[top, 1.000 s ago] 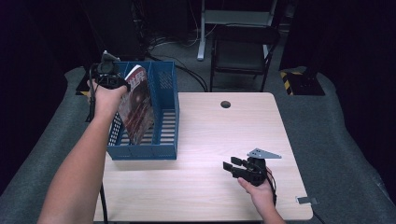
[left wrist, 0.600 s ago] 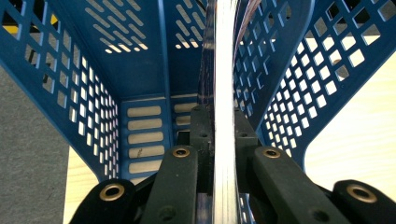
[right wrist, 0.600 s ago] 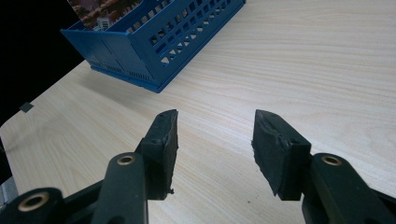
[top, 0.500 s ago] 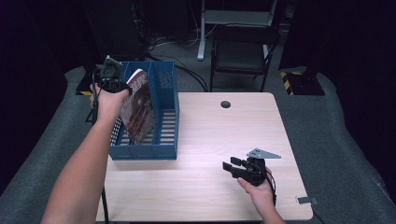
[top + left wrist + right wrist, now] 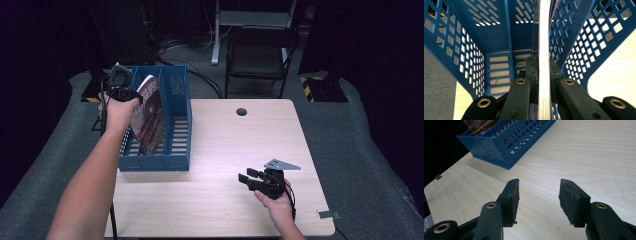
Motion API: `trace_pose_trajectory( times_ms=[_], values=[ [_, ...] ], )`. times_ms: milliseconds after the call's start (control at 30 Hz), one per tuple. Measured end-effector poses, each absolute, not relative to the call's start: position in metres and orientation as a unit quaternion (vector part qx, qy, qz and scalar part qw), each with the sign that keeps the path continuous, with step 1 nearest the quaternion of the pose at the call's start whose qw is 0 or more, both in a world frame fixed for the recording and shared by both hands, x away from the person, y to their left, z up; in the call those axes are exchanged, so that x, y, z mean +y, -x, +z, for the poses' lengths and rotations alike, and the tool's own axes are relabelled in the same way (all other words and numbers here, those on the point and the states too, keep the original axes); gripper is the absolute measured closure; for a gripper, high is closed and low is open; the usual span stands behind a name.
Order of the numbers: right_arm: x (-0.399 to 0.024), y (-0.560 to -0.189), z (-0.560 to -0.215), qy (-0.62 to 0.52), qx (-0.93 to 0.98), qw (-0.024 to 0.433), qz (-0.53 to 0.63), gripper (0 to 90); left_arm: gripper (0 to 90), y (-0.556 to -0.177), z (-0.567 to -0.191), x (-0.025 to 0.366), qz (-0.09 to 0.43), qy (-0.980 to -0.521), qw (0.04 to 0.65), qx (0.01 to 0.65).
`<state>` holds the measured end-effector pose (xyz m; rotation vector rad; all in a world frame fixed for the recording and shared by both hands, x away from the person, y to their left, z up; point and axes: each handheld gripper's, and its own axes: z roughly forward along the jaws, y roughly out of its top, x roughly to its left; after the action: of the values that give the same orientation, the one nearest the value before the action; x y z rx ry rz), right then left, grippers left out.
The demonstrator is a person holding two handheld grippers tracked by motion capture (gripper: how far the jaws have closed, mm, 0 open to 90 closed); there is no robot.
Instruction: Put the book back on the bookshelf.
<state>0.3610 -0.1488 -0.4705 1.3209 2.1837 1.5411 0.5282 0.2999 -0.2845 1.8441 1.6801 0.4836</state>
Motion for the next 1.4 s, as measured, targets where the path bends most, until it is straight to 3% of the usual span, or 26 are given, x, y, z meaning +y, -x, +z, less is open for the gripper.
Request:
trace_pose_trajectory(
  times_ms=[1400],
  values=[
    [-0.147,-0.361,-0.472,-0.444,0.731,0.077,0.512,49.8,77.6,-0.503,-0.278,0.311,0.162,-0.721,0.308,0.6]
  ],
)
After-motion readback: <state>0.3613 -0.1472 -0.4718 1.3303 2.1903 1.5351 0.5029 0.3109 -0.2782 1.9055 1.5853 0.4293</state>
